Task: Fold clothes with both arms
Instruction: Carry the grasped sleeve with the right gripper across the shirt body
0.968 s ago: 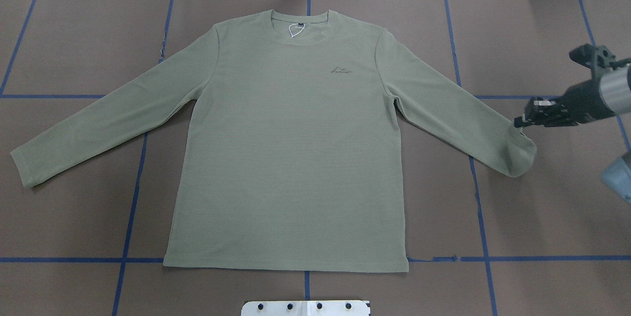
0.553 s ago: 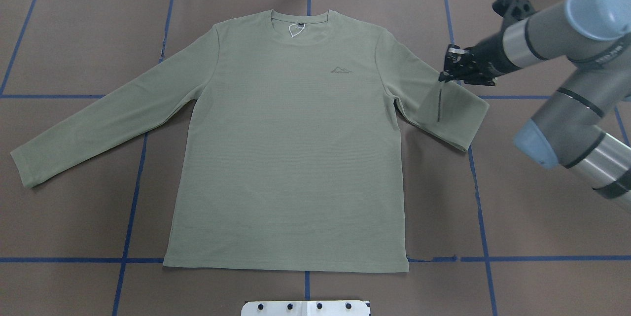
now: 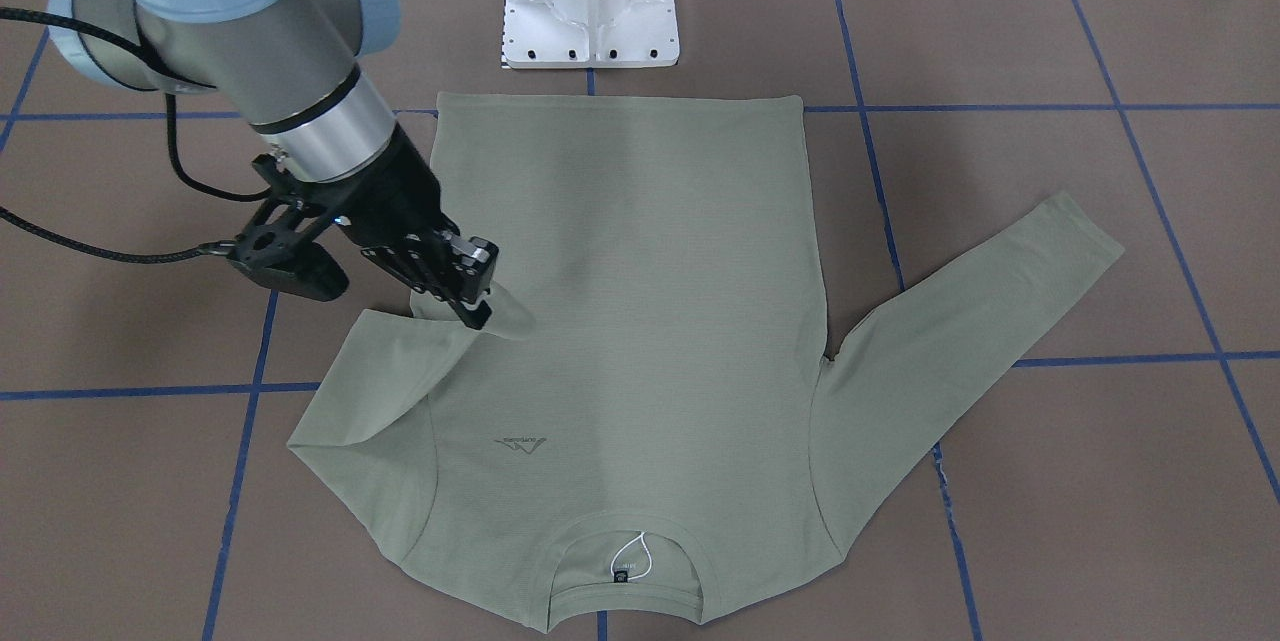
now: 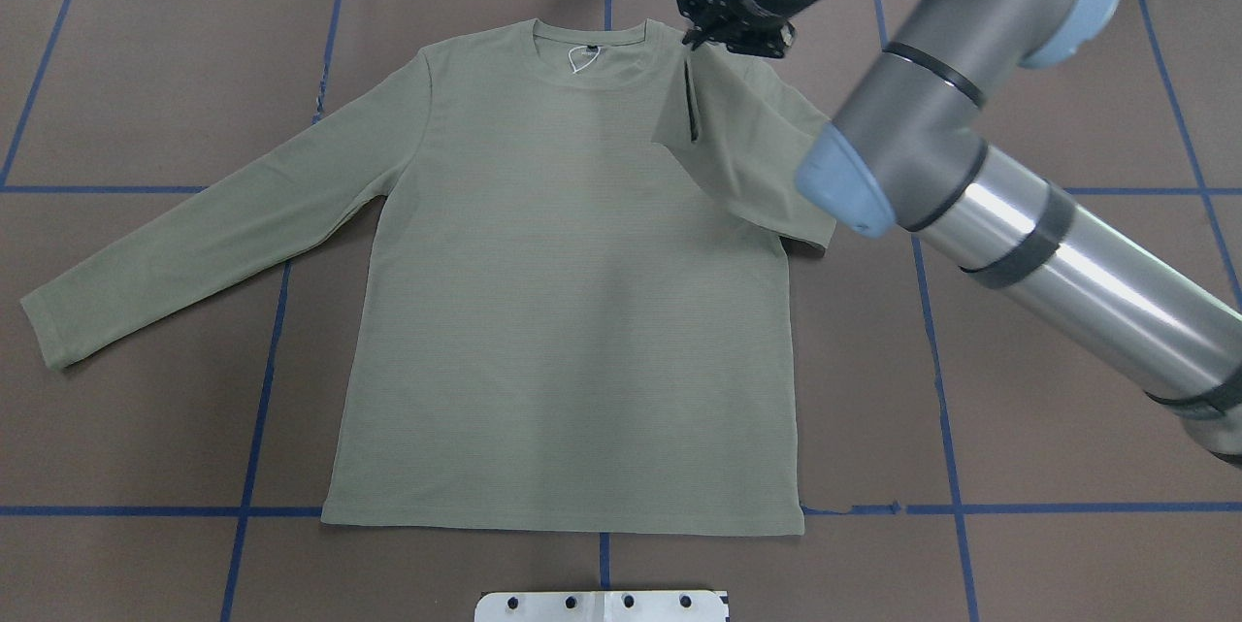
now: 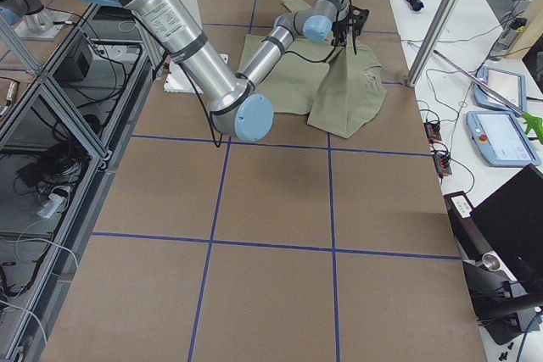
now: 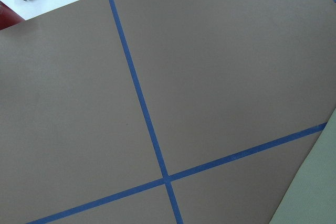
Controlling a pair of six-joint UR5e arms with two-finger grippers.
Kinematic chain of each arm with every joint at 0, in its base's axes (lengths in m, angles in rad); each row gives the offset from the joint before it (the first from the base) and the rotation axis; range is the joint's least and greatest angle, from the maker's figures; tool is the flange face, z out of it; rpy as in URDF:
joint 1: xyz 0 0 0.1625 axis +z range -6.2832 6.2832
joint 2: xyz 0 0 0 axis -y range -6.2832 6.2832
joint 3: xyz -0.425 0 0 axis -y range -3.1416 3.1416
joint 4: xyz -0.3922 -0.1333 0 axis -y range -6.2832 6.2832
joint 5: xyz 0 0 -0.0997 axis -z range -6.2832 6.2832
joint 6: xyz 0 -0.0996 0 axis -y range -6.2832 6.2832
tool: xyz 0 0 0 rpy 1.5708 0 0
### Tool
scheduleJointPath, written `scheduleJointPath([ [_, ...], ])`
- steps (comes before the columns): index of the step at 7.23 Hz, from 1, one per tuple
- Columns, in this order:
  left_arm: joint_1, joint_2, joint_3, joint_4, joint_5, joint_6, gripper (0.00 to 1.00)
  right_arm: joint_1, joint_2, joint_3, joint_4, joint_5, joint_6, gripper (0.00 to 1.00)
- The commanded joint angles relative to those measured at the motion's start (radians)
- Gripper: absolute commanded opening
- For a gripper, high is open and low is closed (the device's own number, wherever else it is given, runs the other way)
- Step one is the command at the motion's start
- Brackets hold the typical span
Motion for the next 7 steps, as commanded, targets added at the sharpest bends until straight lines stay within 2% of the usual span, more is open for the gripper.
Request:
scheduleJointPath([
  [1,-0.001,0.0,0.0,-0.002,-0.004,0.001,1.0,-0.115,0.254,-0.283,0.078,-0.099,0.021,0.0],
  [2,0.001,0.0,0.001,0.0,-0.004,0.0,1.0,-0.178,0.261,-0.371,0.214,-0.151,0.022,0.0],
  [4,0.001,0.0,0.001,0.0,-0.004,0.001,1.0,-0.232,0.328,-0.476,0.223,-0.191,0.03,0.0],
  [6,0.001,0.0,0.001,0.0,-0.006,0.001,1.0,-0.286,0.365,-0.511,0.226,-0.243,0.028,0.0],
  [7,0.001,0.0,0.001,0.0,-0.006,0.001,1.0,-0.312,0.373,-0.531,0.282,-0.272,0.028,0.0],
])
